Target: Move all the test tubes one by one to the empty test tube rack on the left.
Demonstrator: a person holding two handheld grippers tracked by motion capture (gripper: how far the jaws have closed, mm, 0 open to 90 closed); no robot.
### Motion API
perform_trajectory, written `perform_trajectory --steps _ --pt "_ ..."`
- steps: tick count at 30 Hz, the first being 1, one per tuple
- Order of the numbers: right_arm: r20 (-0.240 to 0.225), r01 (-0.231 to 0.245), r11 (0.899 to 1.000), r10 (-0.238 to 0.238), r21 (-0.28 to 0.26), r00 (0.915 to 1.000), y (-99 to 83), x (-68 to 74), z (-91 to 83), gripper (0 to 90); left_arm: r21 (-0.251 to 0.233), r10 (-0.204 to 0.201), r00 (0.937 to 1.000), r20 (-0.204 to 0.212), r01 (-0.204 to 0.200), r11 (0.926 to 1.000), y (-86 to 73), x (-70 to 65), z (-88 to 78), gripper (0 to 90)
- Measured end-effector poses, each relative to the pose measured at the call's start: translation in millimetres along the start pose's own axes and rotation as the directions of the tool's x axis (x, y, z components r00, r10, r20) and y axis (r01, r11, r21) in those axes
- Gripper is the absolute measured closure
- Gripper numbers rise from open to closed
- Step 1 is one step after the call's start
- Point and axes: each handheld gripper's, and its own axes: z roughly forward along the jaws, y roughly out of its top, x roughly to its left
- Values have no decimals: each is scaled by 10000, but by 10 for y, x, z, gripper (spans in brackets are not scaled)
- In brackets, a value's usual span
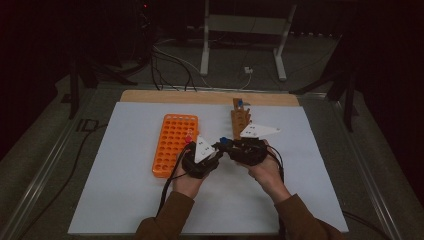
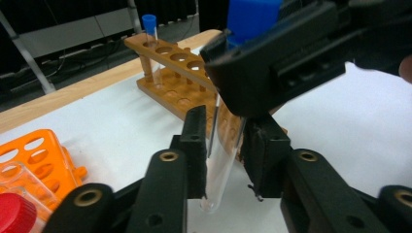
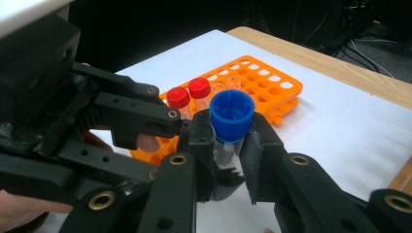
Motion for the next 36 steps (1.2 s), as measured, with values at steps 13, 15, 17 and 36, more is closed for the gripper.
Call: perform_trajectory --steps 13,15,17,36 --pt "-368 -270 9992 259 -292 9990 -3 -33 -55 448 11 -23 9999 133 23 10000 -53 53 -30 765" --pt "-261 -265 9986 254 -448 9993 -1 -41 -90 357 1 -98 9999 110 98 10000 -74 89 -57 766" --pt "-163 -157 9986 149 -509 9998 -2 -41 -114 300 -58 -224 9996 154 225 9997 -98 122 -92 765" --pt "736 -295 9979 337 -577 9967 -153 -183 -224 7 -271 -127 9996 -255 120 9996 -376 434 -431 764"
